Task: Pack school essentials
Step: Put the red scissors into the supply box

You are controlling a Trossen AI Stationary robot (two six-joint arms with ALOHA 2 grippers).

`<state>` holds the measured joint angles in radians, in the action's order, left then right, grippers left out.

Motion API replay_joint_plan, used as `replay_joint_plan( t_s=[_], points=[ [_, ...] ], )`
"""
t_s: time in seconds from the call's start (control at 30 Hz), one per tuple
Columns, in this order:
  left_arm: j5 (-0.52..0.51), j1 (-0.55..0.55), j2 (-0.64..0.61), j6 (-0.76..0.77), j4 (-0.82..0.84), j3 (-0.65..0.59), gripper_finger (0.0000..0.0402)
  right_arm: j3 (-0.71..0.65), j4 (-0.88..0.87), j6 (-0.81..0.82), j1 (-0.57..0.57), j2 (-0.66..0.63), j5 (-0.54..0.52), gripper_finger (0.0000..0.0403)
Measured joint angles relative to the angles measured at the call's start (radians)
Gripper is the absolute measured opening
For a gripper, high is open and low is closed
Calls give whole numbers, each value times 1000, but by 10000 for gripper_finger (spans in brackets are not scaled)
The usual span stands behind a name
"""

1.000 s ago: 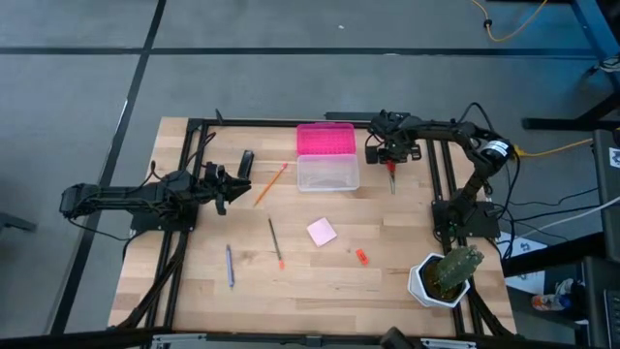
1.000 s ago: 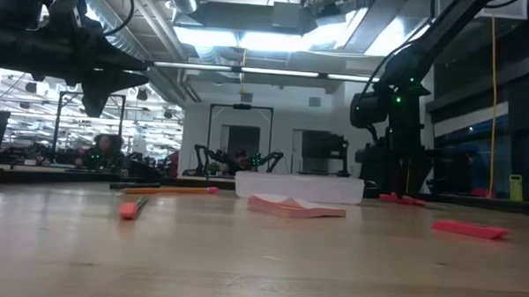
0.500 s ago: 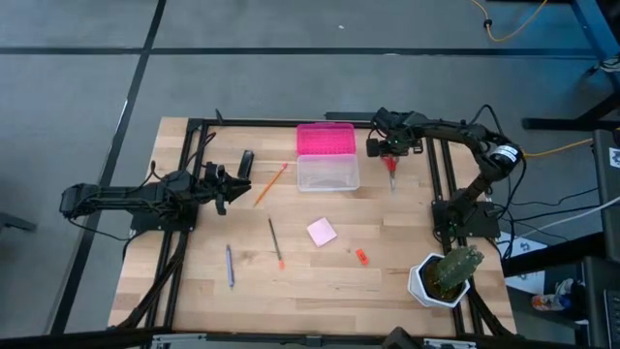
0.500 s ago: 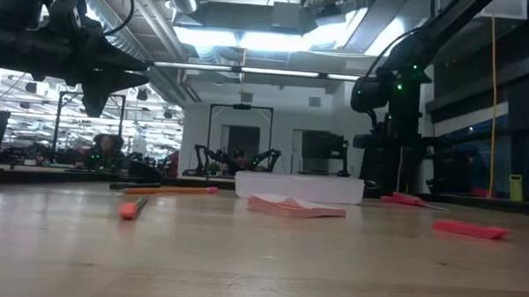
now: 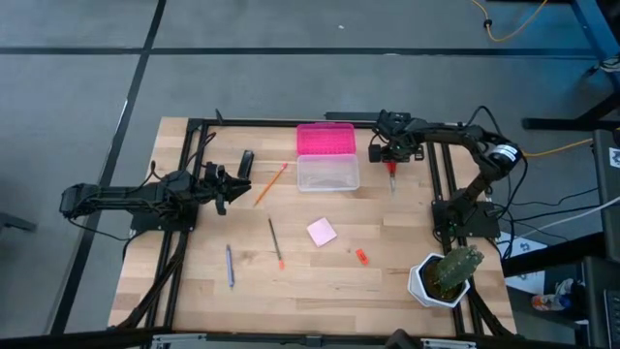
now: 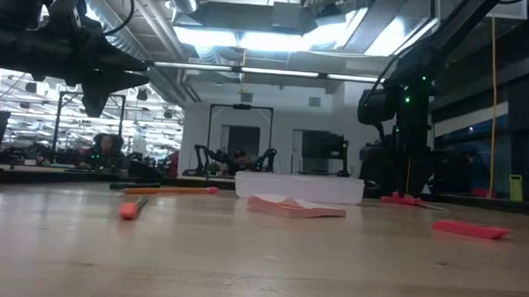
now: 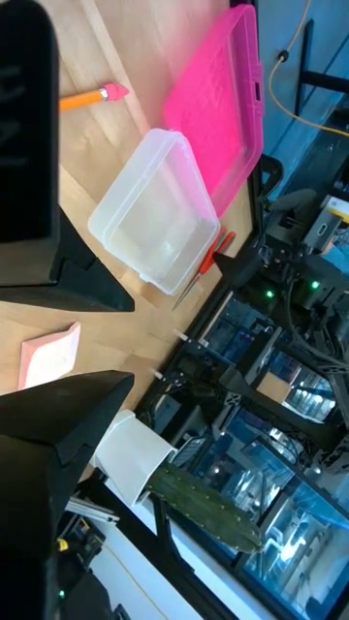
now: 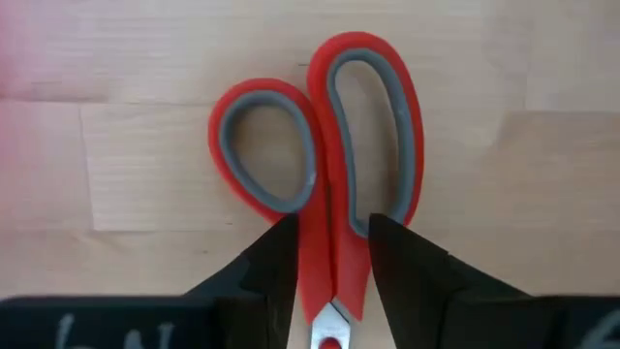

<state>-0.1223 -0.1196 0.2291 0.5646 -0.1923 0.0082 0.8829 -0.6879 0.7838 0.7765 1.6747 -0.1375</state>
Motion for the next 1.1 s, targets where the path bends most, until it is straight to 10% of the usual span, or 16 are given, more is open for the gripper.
replay_joint_plan(
  t_s=[1.1],
  points=[
    [0,0,0,1,35,0,103,75,-122,-7,-7,24,60,129]
  ],
)
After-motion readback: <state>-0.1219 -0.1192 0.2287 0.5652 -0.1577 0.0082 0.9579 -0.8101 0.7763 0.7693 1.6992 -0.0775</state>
